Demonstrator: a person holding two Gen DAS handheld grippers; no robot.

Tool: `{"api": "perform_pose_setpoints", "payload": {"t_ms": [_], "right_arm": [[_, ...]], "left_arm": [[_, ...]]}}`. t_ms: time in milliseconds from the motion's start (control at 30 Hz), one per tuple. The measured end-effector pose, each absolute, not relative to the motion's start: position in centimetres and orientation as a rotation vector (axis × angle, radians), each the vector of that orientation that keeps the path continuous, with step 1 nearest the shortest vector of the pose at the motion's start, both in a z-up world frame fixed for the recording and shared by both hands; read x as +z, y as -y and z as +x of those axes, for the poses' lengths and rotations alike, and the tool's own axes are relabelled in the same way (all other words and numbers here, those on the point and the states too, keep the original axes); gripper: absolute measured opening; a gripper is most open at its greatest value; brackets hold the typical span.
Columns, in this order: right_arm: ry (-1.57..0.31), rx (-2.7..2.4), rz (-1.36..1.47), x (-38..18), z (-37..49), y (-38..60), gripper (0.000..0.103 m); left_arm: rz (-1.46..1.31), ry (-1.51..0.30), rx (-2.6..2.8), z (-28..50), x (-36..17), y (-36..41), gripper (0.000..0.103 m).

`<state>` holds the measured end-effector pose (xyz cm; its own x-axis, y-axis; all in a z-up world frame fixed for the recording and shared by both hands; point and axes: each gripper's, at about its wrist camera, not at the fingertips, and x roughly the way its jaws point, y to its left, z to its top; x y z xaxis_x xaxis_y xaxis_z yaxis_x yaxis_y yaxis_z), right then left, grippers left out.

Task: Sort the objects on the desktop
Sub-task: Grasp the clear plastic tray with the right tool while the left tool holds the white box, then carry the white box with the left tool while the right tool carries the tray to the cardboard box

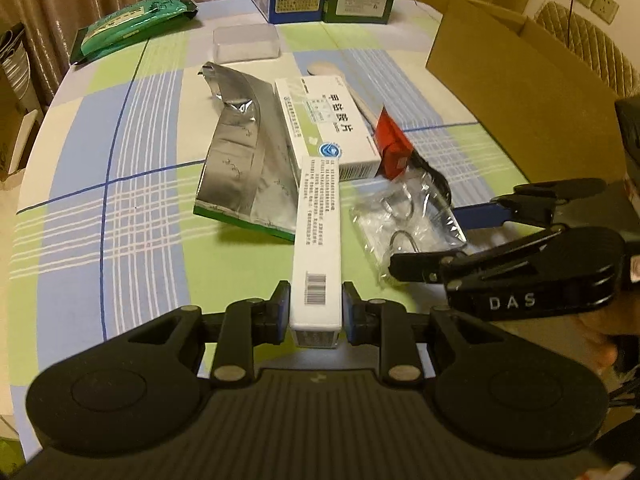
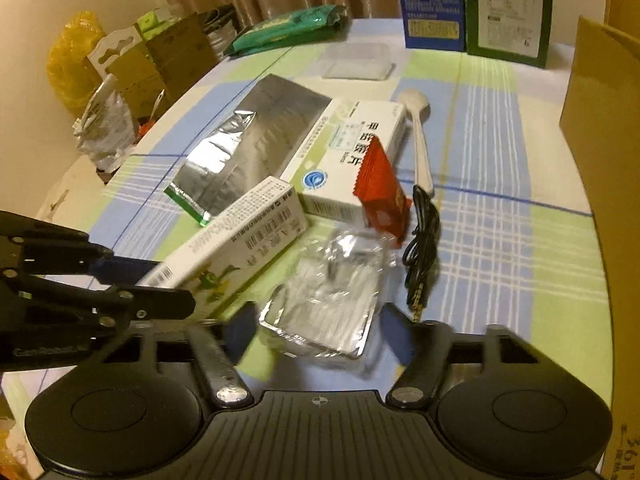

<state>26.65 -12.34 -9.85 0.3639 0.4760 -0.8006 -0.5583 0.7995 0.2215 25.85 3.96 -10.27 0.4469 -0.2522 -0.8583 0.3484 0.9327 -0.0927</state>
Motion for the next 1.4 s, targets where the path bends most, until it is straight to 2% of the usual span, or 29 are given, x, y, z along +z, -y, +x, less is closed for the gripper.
{"api": "perform_pose_setpoints", "payload": {"t_ms": [67, 133, 200, 367, 500, 600, 667, 733, 1000, 1233, 1400], "right_arm": [[-0.976, 0.663, -0.156, -9.5, 26.1, 12.3, 0.053], [-0.965, 0.663, -0.209, -9.3, 25.6, 12.5, 0.053], [-0.962, 0.66, -0.259, -9.0, 25.1, 13.2, 0.053], [-0.97, 0.636, -0.296, -8.9, 24.1, 15.4, 0.053], [-0.977, 0.628, -0.258, -9.1, 24.0, 16.8, 0.054], [-0.966, 0.632, -0.237, -9.2, 24.1, 17.0, 0.061], [-0.95, 0.633, -0.236, -9.1, 24.1, 16.9, 0.068], [-0.943, 0.633, -0.229, -9.1, 24.1, 16.7, 0.069], [-0.979, 0.622, -0.148, -9.6, 24.9, 16.5, 0.069], [-0.969, 0.614, -0.24, -8.9, 24.1, 16.7, 0.067], [-0.985, 0.613, -0.17, -8.1, 23.9, 17.3, 0.081]], "left_arm": [[0.116, -1.041, -0.374, 25.8, -10.4, -3.8, 0.025], [0.124, -1.031, -0.372, 25.9, -10.5, -3.6, 0.036], [0.122, -1.022, -0.372, 26.1, -10.5, -3.4, 0.042], [0.149, -1.026, -0.374, 26.7, -11.2, -2.4, 0.042], [0.176, -1.008, -0.366, 27.2, -11.9, -1.8, 0.041], [0.175, -0.999, -0.36, 27.7, -12.2, -1.6, 0.039], [0.18, -0.993, -0.358, 27.9, -12.3, -1.4, 0.034], [0.194, -0.998, -0.36, 28.0, -12.5, -1.2, 0.022], [0.126, -1.058, -0.37, 27.7, -12.4, -1.2, 0.021], [0.17, -1.062, -0.38, 27.3, -12.4, -0.6, 0.022], [0.161, -1.064, -0.384, 27.2, -12.4, -0.7, 0.022]]}}
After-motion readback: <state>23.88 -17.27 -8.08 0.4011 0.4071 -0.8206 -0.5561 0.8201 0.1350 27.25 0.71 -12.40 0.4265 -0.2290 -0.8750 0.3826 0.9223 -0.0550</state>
